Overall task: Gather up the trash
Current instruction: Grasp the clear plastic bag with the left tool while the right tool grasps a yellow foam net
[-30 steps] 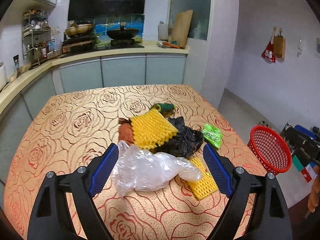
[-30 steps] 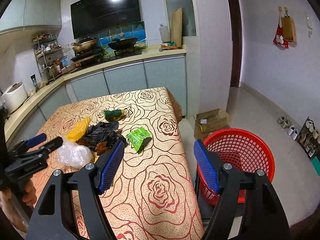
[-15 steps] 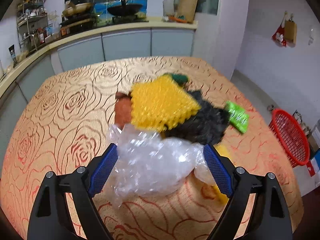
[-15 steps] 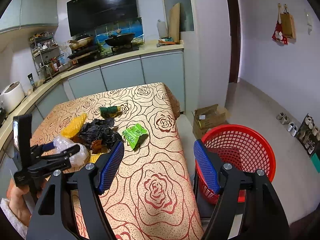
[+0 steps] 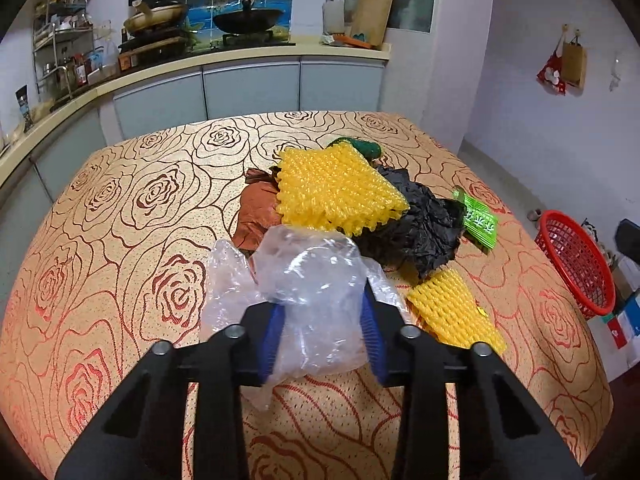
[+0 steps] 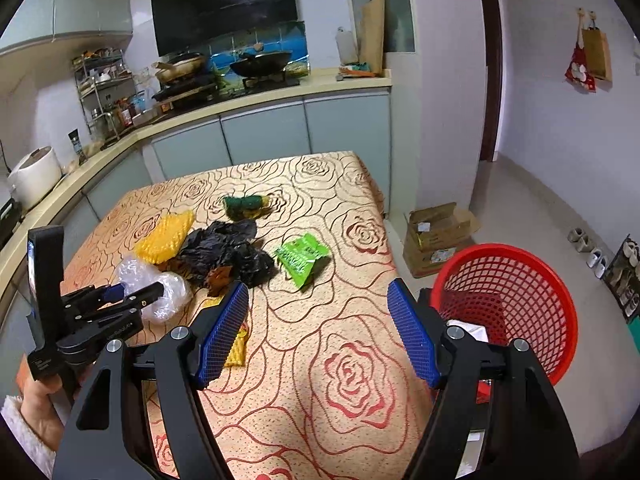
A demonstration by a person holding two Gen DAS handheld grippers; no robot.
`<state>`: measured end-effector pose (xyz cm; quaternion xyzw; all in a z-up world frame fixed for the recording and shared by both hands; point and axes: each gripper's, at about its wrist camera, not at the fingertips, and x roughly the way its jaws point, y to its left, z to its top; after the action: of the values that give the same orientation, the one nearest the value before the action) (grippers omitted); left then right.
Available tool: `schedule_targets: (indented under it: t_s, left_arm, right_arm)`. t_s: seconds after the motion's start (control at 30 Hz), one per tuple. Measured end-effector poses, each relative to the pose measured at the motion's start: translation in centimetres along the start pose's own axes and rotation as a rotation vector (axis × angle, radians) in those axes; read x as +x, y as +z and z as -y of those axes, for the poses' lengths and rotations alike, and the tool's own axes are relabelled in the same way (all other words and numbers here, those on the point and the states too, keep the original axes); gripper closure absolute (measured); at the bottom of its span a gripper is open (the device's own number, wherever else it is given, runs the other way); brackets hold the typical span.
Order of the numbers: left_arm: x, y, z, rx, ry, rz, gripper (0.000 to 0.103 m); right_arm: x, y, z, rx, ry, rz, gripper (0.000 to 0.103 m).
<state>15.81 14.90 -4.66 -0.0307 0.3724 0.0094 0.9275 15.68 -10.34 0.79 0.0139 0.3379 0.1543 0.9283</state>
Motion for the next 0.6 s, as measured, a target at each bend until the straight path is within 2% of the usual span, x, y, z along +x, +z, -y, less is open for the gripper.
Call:
schedule_targets:
  t_s: [0.17, 0.6]
  left_arm:
    - [-1.2, -0.3, -0.8, -0.017, 0.008, 0.021, 0.077]
    - [-6.7, 0.0, -3.2, -0.067, 0.077, 0.132, 0.078]
  right_arm:
    - [0.7, -0.3, -1.1, -0.018, 0.019, -0.018, 0.033]
    - [4.1, -1.7, -4.6, -0.09, 0.048, -0.065, 0.033]
